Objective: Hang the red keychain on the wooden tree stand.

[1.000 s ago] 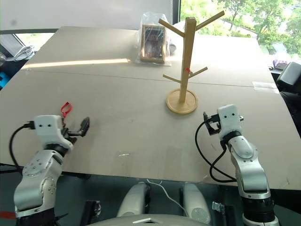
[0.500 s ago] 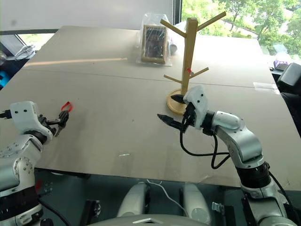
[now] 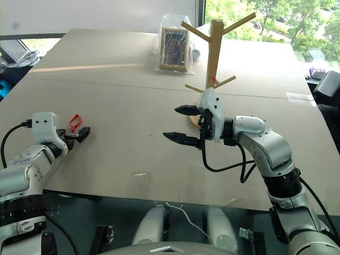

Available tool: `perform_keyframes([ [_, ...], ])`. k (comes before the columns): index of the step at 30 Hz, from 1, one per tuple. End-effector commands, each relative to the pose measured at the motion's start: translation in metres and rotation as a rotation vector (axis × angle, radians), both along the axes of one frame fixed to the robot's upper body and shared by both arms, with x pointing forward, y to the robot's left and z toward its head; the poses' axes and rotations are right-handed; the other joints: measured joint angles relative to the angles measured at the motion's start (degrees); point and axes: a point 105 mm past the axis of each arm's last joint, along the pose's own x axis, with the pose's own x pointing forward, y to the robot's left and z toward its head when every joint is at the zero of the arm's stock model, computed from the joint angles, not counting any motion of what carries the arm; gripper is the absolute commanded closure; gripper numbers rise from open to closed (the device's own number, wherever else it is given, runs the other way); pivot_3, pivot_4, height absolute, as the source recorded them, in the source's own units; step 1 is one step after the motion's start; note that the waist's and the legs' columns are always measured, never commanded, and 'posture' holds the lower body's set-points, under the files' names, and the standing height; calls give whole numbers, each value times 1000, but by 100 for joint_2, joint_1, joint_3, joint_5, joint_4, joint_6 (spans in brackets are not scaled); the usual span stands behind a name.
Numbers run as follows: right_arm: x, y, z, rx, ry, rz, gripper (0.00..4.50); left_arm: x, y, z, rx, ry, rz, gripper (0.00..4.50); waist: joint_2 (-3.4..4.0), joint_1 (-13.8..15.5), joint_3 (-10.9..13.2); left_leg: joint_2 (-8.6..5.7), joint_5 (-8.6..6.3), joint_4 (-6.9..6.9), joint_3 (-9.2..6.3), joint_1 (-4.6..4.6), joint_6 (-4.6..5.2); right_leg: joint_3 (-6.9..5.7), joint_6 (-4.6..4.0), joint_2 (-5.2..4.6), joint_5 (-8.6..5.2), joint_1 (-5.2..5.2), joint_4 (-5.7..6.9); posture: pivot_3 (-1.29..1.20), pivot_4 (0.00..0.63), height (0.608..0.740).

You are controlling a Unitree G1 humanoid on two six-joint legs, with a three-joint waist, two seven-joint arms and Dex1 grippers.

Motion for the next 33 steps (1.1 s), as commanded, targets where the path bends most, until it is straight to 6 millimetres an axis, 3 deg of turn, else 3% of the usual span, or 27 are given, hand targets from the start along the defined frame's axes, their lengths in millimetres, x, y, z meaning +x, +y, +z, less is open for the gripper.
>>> perform_keyframes([
  [1,-5,1,12,16,-44,15,0,2,5,5,28,-9,7,506,0,0,0,0,0,0,0,0,0,0,0,0,0,0,0,0,150,740],
  [3,-4,0,13,13,-49,6,0,2,4,3,19,-6,3,1079,0,-1,0,0,0,0,0,0,0,0,0,0,0,0,0,0,150,740],
  [9,-2,-1,14,14,-57,-11,0,1,3,0,3,2,10,3844,1,-23,0,0,0,0,0,3,0,0,0,1,0,0,4,0,150,740],
  [11,-2,-1,14,14,-57,-13,0,0,4,-1,-4,5,17,4451,0,-15,0,0,0,0,0,2,0,0,0,0,0,0,3,0,150,740],
  [27,-4,-2,12,19,-46,-26,0,-14,5,1,-3,11,44,4451,1,-24,0,0,0,0,1,3,0,2,0,0,0,0,2,0,150,740],
  [30,-4,-2,12,20,-45,-28,0,-14,3,4,-1,3,41,3411,1,-24,0,0,0,0,2,2,0,2,0,0,0,0,2,0,150,740],
  [33,-3,-3,12,20,-46,-35,0,-16,4,2,-5,24,51,1930,1,-21,0,0,0,0,1,2,0,2,0,0,0,0,2,0,150,740],
])
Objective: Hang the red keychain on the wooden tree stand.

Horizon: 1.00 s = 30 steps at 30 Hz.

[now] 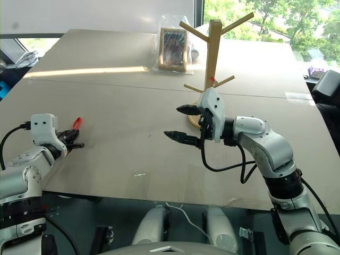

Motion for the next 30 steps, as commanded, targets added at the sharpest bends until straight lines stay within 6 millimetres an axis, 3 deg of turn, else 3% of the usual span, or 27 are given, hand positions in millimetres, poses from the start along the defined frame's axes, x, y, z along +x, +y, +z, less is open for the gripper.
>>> perform_keyframes([
  [1,-5,-2,12,22,-53,5,0,-5,3,3,1,9,15,1550,0,2,0,0,0,0,0,0,0,0,0,0,0,0,0,0,150,740],
  [8,-5,-3,12,23,-53,-2,0,-7,2,1,-1,20,15,1550,0,4,0,0,0,0,0,0,0,0,0,0,0,0,-1,0,150,740],
  [18,-3,-5,13,20,-53,-7,0,13,1,-4,8,30,-42,1550,2,49,0,-1,0,0,-1,0,0,-2,0,-1,0,1,-1,0,150,740],
  [21,-3,-5,13,18,-54,-7,0,16,1,-6,4,29,-51,2723,2,46,0,-1,0,0,0,1,0,-3,0,-1,0,2,0,0,150,740],
  [24,-3,-6,13,16,-56,-12,0,16,-2,-6,-4,31,-61,4208,2,36,0,-1,0,0,-1,0,0,-3,0,-1,0,1,0,0,150,740],
  [25,-2,-6,14,16,-57,-15,0,15,-3,-7,-7,37,-57,4450,2,38,0,-1,0,0,-1,0,0,-3,0,-1,0,1,0,0,150,740],
  [30,-2,-7,14,19,-57,-20,0,7,-2,-3,-12,45,-28,4450,2,24,0,-1,0,0,-1,-1,0,-3,0,-2,0,1,-2,0,150,740],
])
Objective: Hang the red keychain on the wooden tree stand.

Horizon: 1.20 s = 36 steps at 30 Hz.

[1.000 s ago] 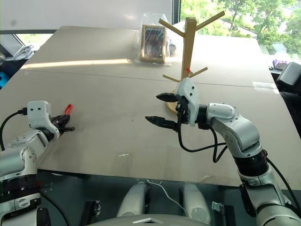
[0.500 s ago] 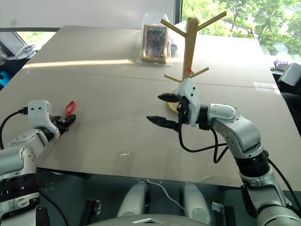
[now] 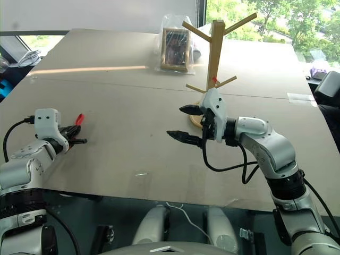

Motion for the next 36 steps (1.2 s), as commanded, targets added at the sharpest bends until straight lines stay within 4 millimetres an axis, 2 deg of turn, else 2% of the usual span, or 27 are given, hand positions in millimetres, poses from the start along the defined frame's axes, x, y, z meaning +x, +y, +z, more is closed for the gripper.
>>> perform_keyframes([
  [1,-3,-1,15,29,-59,4,0,-8,0,-3,-11,30,16,4450,0,-6,0,0,0,0,0,0,0,0,0,0,0,0,0,0,150,740],
  [8,-2,0,16,34,-61,6,0,-9,4,5,37,18,27,4450,0,-17,0,0,0,0,0,0,0,0,0,1,0,0,0,0,150,740],
  [10,-2,-1,16,33,-62,4,0,-12,4,3,30,22,30,3739,0,-21,0,0,0,0,0,0,0,0,0,0,0,-1,-1,0,150,740],
  [11,-2,-1,16,34,-62,3,0,-14,4,1,30,28,34,3519,0,-21,0,0,0,0,0,0,0,0,0,0,0,-1,-1,0,150,740],
  [14,-2,-1,16,34,-61,4,0,-15,3,-2,13,40,35,2127,0,-18,0,0,0,-1,0,1,0,0,0,0,0,-1,0,0,150,740],
  [23,-2,-1,16,33,-62,0,0,-8,-1,-2,3,38,14,2127,0,-14,0,0,0,-1,0,1,0,0,0,1,0,-1,0,0,150,740],
  [24,-2,-2,16,32,-63,-2,0,-8,-1,-2,0,39,9,2353,0,-7,0,0,0,-1,0,0,0,0,0,0,0,-1,0,0,150,740],
  [27,-2,-2,15,31,-63,-5,0,-7,-3,-2,-8,38,0,3399,0,-5,0,0,0,-1,0,-1,0,0,0,0,0,0,-1,0,150,740],
  [29,-1,-3,15,31,-63,-7,0,-7,-4,-2,-10,39,-3,4465,0,-7,0,0,0,-1,0,0,0,0,0,0,0,0,0,0,150,740],
  [34,-1,-3,15,30,-63,-10,0,-8,-4,-2,-11,40,-4,4465,0,-8,0,0,0,-1,0,0,0,0,0,0,0,0,0,0,150,740],
  [36,-1,-4,15,29,-64,-13,0,-6,-8,4,-4,14,-26,4465,0,-8,0,0,0,-1,0,0,0,0,0,0,0,0,0,0,150,740],
])
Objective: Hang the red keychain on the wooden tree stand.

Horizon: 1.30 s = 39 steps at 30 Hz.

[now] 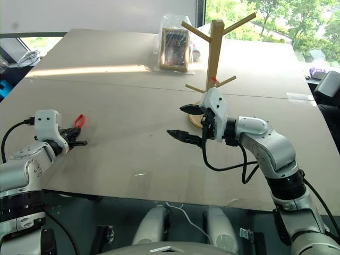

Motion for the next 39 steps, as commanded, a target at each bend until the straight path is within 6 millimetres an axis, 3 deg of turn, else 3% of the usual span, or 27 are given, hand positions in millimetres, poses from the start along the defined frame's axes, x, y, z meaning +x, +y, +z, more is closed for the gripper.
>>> perform_keyframes([
  [1,-2,-4,15,28,-62,-8,0,1,-7,6,-2,-26,-42,4465,0,0,0,0,0,0,0,0,0,0,0,0,0,0,0,0,150,740],
  [2,-2,-6,15,29,-63,-16,0,3,-12,13,39,-54,-83,4465,0,0,0,0,0,0,0,0,0,0,0,0,0,0,0,0,150,740],
  [6,-13,-19,24,49,-92,-55,0,13,-66,62,60,-277,-307,4465,-6,97,3,0,0,0,-3,-11,0,-5,0,-3,0,-1,-6,0,150,740],
  [9,-23,-28,34,78,-110,-90,0,11,-100,77,192,-333,-474,4465,-6,124,4,-1,0,1,-3,-14,-1,-5,0,-4,0,-2,-8,0,150,740],
  [13,-29,-47,50,123,-150,-240,0,1,-162,107,259,-512,-713,4465,-4,119,5,-1,0,-1,3,-5,-1,4,0,-2,0,-1,-6,0,150,740],
  [17,-40,-66,41,73,-178,-396,0,-9,-222,136,322,-706,-922,4465,-9,189,2,-4,0,0,-1,-15,0,-1,0,-1,0,-1,-12,0,150,740],
  [20,-43,-78,41,70,-200,-492,0,-6,-249,154,360,-833,-987,4465,-7,151,3,-7,0,4,3,-13,1,6,1,-2,0,2,-13,0,150,740],
  [23,-45,-81,44,72,-221,-531,0,-4,-265,159,386,-901,-1024,4465,-2,74,0,-7,0,5,7,-2,1,16,1,3,0,2,-4,0,150,740],
  [30,-54,-87,54,84,-267,-613,0,-11,-307,143,487,-990,-1244,4465,1,25,0,-7,0,3,2,-8,1,14,1,5,0,2,-8,0,150,740],
  [39,-62,-89,52,87,-259,-658,0,0,-320,130,551,-1011,-1280,4465,1,12,0,-7,0,4,2,-6,2,14,1,6,0,3,-7,0,150,740],
])
